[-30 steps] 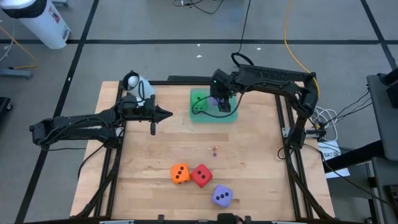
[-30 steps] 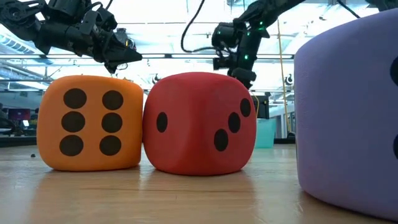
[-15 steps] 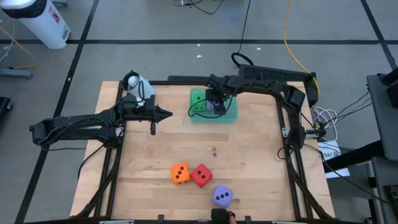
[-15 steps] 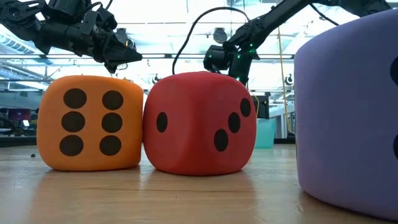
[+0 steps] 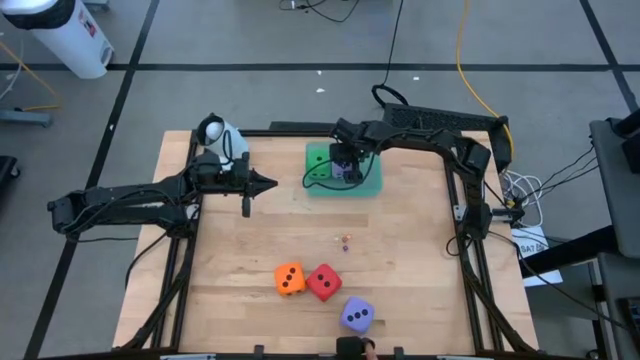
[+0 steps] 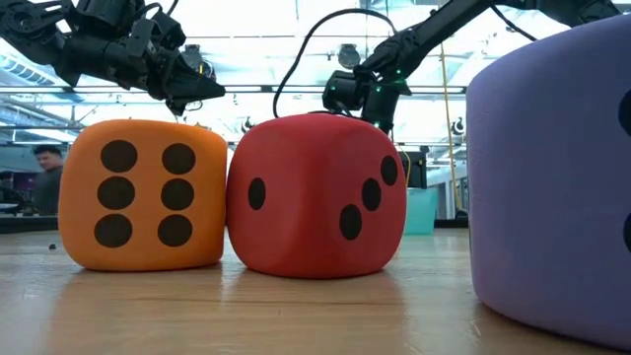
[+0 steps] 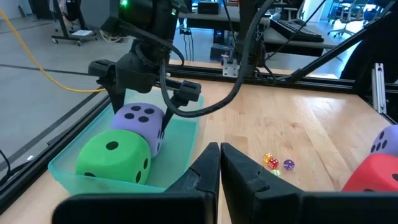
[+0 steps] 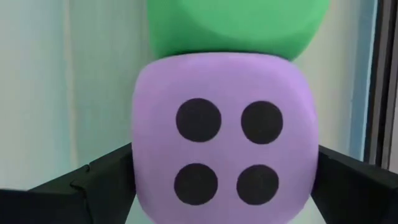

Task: Pick & Place Dice
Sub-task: Put the top large purple dice into the blue bin, then put the large purple dice into the blue bin

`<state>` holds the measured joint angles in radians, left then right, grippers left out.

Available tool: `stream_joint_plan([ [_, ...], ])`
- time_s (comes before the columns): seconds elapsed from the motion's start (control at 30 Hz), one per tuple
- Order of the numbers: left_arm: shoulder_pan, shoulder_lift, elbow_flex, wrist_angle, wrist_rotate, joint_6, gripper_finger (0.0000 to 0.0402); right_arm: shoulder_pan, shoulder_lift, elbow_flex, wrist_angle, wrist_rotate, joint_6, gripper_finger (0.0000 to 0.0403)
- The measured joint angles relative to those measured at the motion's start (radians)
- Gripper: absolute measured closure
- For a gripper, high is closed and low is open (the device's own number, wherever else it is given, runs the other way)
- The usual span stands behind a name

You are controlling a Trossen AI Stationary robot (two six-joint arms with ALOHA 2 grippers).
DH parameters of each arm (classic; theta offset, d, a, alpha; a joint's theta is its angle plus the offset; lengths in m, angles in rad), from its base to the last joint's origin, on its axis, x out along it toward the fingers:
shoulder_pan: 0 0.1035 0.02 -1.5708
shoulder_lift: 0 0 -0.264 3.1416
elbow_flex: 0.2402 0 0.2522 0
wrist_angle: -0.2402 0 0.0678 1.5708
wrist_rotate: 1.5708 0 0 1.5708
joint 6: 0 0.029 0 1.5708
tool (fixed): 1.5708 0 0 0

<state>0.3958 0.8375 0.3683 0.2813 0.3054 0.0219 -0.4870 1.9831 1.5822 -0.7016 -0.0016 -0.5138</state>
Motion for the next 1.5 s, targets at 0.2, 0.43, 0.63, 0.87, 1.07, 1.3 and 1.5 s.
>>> stream_joint_plan([
  [0.2,0.0,0.0,0.0,0.0,0.0,0.0,0.038,0.003,0.0,0.02,-0.017,0.026,-0.009,0.0004],
  [0.43,0.0,0.0,0.0,0.0,0.0,0.002,0.038,0.006,-0.002,0.089,-0.054,0.027,-0.025,0.0003],
  [0.63,0.0,0.0,0.0,-0.001,0.0,0.025,0.038,0.008,-0.004,0.149,-0.135,0.053,-0.03,0.0003],
  [0.87,0.0,0.0,0.0,0.001,-0.001,0.026,0.038,0.048,-0.136,0.26,-0.241,0.259,-0.018,0.0016],
  [1.07,0.002,0.0,0.0,0.006,-0.05,0.027,0.038,0.085,-0.36,0.306,-0.218,0.094,0.127,0.012],
  [1.3,0.002,0.0,0.0,0.006,-0.071,0.027,0.038,0.112,-0.643,0.307,-0.241,0.08,0.316,0.033],
  [1.5,0.002,0.0,0.0,0.006,-0.071,0.027,0.038,0.194,-0.844,0.215,-0.29,0.107,0.444,0.0384],
])
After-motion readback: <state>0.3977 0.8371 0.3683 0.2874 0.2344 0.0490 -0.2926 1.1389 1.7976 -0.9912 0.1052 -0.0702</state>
